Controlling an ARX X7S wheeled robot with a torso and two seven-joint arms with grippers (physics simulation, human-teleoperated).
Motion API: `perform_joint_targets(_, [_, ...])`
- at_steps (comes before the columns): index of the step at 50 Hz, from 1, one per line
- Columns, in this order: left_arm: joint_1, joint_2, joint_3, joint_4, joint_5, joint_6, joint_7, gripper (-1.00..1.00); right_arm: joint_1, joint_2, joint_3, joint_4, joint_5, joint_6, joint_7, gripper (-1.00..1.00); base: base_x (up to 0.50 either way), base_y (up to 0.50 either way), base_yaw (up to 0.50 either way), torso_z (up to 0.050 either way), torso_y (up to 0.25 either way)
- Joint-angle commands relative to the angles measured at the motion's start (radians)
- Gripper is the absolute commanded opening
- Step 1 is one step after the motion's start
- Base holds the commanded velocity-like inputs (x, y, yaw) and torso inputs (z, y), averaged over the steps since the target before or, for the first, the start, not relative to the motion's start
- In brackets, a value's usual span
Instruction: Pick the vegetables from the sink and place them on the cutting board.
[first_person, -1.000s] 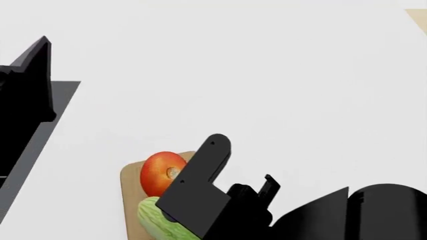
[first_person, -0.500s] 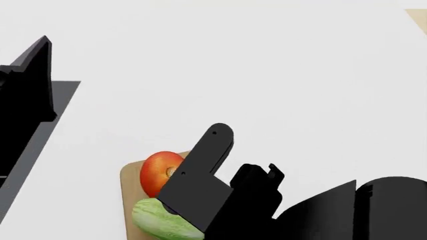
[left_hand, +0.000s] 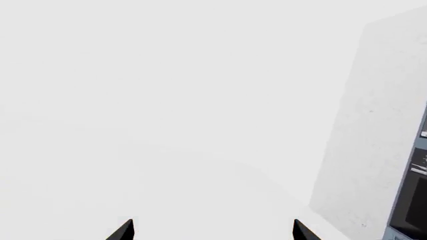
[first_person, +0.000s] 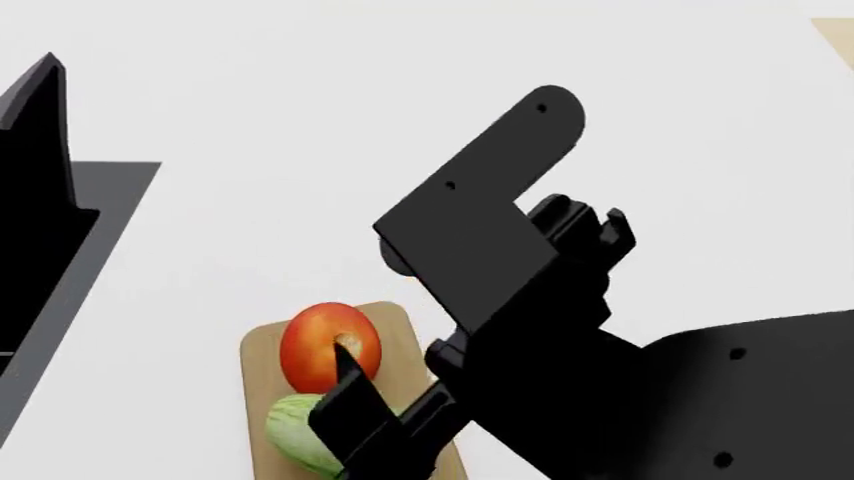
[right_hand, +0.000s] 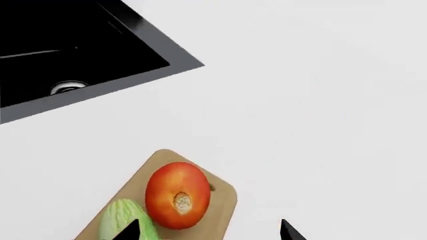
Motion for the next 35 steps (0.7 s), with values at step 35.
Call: perform_joint_targets(35, [0.380,-0.027,0.207,0.265,0.339,0.346,0.196,1.00,-0.753,0.204,0.214,-0.364,-0.816,-0.867,0.230,1.00,0.00,0.01,0.02,-0.022,0.000])
